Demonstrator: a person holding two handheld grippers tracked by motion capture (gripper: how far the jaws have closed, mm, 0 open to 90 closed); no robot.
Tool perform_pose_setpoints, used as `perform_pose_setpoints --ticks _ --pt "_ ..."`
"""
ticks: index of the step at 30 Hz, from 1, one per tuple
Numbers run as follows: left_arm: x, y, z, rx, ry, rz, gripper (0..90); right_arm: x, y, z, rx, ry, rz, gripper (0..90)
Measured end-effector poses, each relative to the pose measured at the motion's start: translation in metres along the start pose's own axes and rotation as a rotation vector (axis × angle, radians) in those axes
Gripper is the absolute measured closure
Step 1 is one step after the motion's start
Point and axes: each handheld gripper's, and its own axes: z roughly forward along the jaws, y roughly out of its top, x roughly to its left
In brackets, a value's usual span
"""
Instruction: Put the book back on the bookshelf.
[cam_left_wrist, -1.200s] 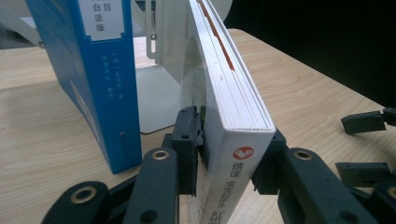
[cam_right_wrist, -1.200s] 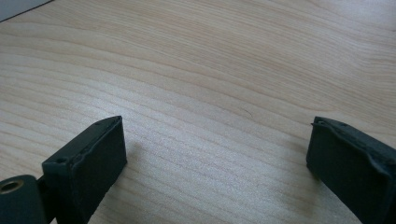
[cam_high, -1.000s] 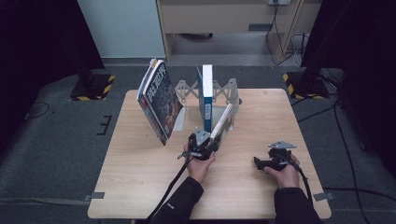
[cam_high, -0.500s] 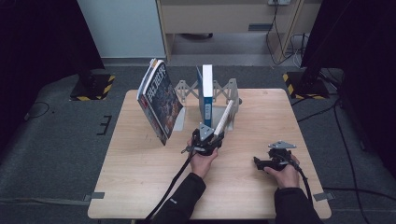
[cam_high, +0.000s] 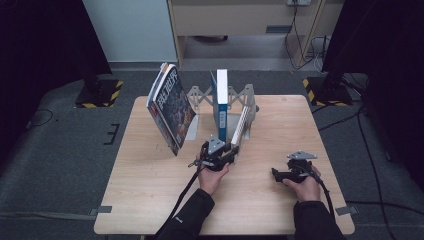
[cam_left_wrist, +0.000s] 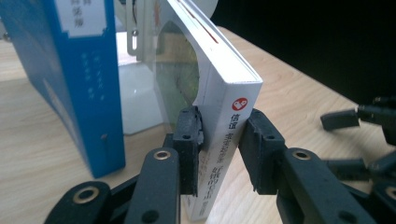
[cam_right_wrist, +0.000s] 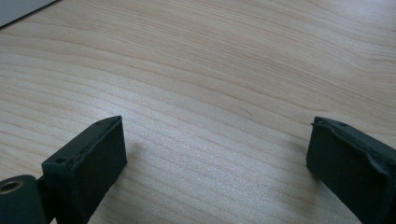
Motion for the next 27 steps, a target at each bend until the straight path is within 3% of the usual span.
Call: perform_pose_setpoints --ticks 4,10,15,19,27 --pt "-0.002 0.006 0.012 0.013 -0.001 0.011 67.4 0.0 0.0 0.0 0.0 0.0 -0.001 5.0" --pt "-0.001 0.009 0.027 0.002 -0.031 -0.018 64.4 0.0 0.0 0.0 0.0 0.0 0.0 5.0" --pt "-0.002 0.005 0.027 0.013 -0.072 0.018 63.0 0.0 0.0 0.0 0.0 0.001 0.0 5.0" --pt "-0.001 0.005 0.022 0.004 -0.088 0.021 64.6 0.0 0.0 0.0 0.001 0.001 -0.003 5.1" --pt "-0.002 0.015 0.033 0.017 -0.076 0.0 66.1 0.0 0.0 0.0 0.0 0.0 -0.001 5.0"
